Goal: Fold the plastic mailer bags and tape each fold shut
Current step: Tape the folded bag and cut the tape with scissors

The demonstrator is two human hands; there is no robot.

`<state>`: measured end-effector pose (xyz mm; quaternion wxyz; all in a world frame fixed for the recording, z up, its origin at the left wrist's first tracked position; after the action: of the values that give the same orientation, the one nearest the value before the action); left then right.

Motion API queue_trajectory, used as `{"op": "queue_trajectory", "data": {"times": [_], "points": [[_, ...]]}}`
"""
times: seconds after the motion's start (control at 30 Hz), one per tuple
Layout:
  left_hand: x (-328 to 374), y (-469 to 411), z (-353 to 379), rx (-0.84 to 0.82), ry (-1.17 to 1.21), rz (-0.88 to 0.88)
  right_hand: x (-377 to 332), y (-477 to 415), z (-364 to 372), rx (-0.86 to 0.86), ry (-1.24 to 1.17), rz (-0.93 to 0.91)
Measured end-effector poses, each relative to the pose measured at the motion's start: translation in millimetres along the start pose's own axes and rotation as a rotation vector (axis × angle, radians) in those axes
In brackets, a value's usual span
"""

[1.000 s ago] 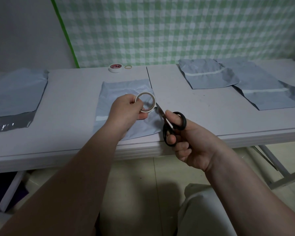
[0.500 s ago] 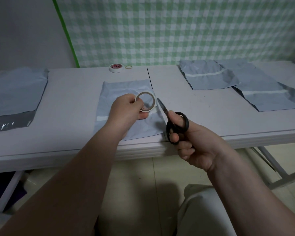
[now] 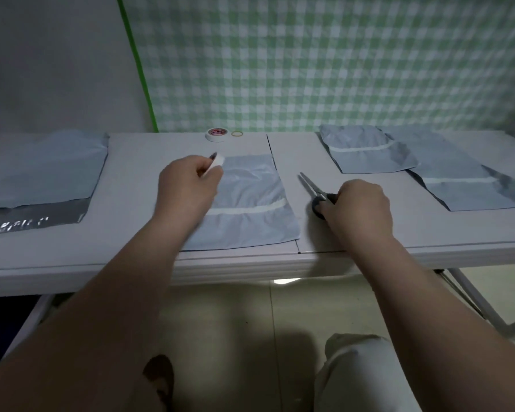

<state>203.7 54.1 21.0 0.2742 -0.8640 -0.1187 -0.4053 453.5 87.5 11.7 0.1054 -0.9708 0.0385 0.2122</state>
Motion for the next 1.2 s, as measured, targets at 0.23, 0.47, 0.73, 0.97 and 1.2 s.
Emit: {"op": "queue_trajectory", "data": {"times": [0.23, 0.47, 0.73, 0.97, 1.2], "points": [[-36.6, 3.1, -39.6, 0.066, -0.468, 0.048, -17.2, 8.9, 9.6, 0.027, 0.183, -0.052], [-68.1, 6.6, -46.4, -0.096, -0.711, -0.153, -53.7, 19.5, 15.8, 0.375, 0.137, -0.47], [2.8, 47.4, 17.2, -0.332, -0.764, 0.432, -92.2, 42.5, 61.1, 0.028, 0.071, -0.82], [-10.0, 59.7, 25.7, -0.542, -0.825, 0.259, -74.9, 42.3, 58.6, -0.04, 0.095, -0.66], [-18.1, 54.6, 10.7, -0.397, -0.759, 0.103, -65.5, 30.6, 51.8, -0.044, 0.122, -0.395]]}}
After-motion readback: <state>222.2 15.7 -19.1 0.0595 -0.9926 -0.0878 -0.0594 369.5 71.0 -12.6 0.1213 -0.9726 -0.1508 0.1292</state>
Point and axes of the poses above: each hand's wrist, its own y-axis away from the middle knuckle, its own z-axis out of the palm, x = y × z, the point moved 5 cm from there along -y, towards the middle knuckle
